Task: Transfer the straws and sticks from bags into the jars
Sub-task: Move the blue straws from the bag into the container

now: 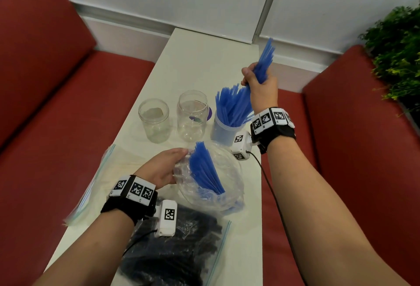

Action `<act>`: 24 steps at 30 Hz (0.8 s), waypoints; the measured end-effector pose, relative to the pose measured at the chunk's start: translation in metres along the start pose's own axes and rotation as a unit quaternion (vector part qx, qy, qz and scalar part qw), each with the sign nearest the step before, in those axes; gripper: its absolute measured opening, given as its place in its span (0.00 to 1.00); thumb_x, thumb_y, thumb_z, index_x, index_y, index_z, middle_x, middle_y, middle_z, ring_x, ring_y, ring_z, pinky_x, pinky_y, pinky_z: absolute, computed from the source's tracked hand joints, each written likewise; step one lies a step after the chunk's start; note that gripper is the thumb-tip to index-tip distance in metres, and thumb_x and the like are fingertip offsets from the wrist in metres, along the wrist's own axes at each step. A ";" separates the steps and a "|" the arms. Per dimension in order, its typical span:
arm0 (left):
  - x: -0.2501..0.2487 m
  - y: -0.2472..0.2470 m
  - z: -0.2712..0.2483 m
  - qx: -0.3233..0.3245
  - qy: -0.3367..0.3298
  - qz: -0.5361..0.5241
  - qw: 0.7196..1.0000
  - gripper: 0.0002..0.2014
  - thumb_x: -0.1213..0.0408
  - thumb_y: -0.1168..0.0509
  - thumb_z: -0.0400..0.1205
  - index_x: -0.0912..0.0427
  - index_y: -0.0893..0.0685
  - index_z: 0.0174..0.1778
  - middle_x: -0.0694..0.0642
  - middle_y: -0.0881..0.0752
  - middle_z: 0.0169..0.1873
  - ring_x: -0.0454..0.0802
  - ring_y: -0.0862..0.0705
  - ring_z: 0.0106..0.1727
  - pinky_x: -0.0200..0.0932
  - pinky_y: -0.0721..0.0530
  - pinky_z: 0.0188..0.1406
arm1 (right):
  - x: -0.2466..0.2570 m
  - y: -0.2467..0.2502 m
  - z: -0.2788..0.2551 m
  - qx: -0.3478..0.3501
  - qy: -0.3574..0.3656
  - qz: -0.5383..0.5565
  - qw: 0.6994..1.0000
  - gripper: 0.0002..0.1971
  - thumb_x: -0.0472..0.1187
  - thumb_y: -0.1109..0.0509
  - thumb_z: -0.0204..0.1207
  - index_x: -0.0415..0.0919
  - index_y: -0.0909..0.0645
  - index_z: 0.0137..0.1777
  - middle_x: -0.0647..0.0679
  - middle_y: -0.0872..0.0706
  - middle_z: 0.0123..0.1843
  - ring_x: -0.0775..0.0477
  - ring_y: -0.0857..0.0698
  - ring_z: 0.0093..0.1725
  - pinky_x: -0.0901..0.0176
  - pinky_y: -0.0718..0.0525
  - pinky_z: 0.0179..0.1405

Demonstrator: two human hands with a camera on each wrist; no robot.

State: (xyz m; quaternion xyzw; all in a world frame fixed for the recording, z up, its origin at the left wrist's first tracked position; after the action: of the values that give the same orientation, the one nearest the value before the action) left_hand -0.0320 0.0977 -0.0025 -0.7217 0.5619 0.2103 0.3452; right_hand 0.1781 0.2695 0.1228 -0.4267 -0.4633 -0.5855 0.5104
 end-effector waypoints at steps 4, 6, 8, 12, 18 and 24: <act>0.001 0.000 0.001 -0.003 0.001 0.001 1.000 0.13 0.58 0.39 0.91 0.57 0.11 0.61 0.59 0.09 0.58 0.64 0.10 0.58 0.64 0.10 0.55 | -0.025 -0.004 -0.015 0.016 -0.033 -0.043 0.998 0.05 0.33 0.26 0.78 0.38 0.19 0.49 0.43 0.15 0.41 0.49 0.16 0.42 0.51 0.14 0.51; 0.000 0.000 -0.001 -0.003 0.003 0.001 1.000 0.13 0.58 0.39 0.91 0.57 0.12 0.62 0.60 0.09 0.59 0.66 0.12 0.61 0.64 0.10 0.55 | -0.028 -0.003 -0.018 0.012 -0.033 -0.055 0.998 0.09 0.32 0.25 0.76 0.41 0.19 0.54 0.47 0.15 0.42 0.52 0.15 0.42 0.57 0.14 0.49; -0.002 0.000 -0.003 -0.001 0.001 0.004 1.000 0.13 0.58 0.39 0.91 0.57 0.12 0.62 0.60 0.09 0.59 0.63 0.10 0.56 0.60 0.09 0.50 | -0.023 -0.001 -0.016 0.001 -0.014 -0.043 0.999 0.14 0.31 0.25 0.76 0.45 0.20 0.58 0.50 0.15 0.42 0.55 0.15 0.43 0.62 0.14 0.49; -0.002 -0.003 -0.005 0.001 -0.001 0.008 1.000 0.13 0.59 0.40 0.91 0.57 0.12 0.63 0.59 0.09 0.58 0.59 0.09 0.50 0.57 0.09 0.45 | -0.008 0.000 -0.014 -0.029 0.089 -0.093 0.991 0.16 0.32 0.29 0.78 0.47 0.20 0.63 0.49 0.14 0.58 0.54 0.16 0.59 0.55 0.18 0.67; 0.000 -0.005 -0.009 0.002 -0.002 0.018 1.000 0.13 0.58 0.39 0.91 0.57 0.12 0.63 0.58 0.09 0.58 0.57 0.09 0.49 0.57 0.09 0.48 | -0.019 -0.020 -0.023 0.061 0.166 -0.305 0.936 0.24 0.40 0.39 0.89 0.44 0.32 0.84 0.44 0.36 0.87 0.41 0.44 0.88 0.41 0.49 0.88; 0.000 -0.005 -0.011 0.007 -0.003 0.018 1.000 0.13 0.57 0.40 0.91 0.57 0.12 0.63 0.60 0.10 0.61 0.62 0.10 0.56 0.57 0.10 0.48 | -0.026 -0.011 -0.040 -0.074 0.113 -0.296 0.945 0.11 0.45 0.37 0.84 0.50 0.18 0.62 0.51 0.14 0.57 0.50 0.16 0.56 0.54 0.19 0.55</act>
State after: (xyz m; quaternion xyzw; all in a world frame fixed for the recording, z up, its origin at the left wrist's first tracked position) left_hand -0.0286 0.0901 0.0064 -0.7085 0.5751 0.2147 0.3482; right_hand 0.1693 0.2358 0.0876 -0.2376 -0.4633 -0.7875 0.3298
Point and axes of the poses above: each hand's wrist, its own z-axis towards the middle knuckle, its own y-axis out of the back of the hand, x = y × z, the point moved 1 cm from there along z, towards the middle knuckle
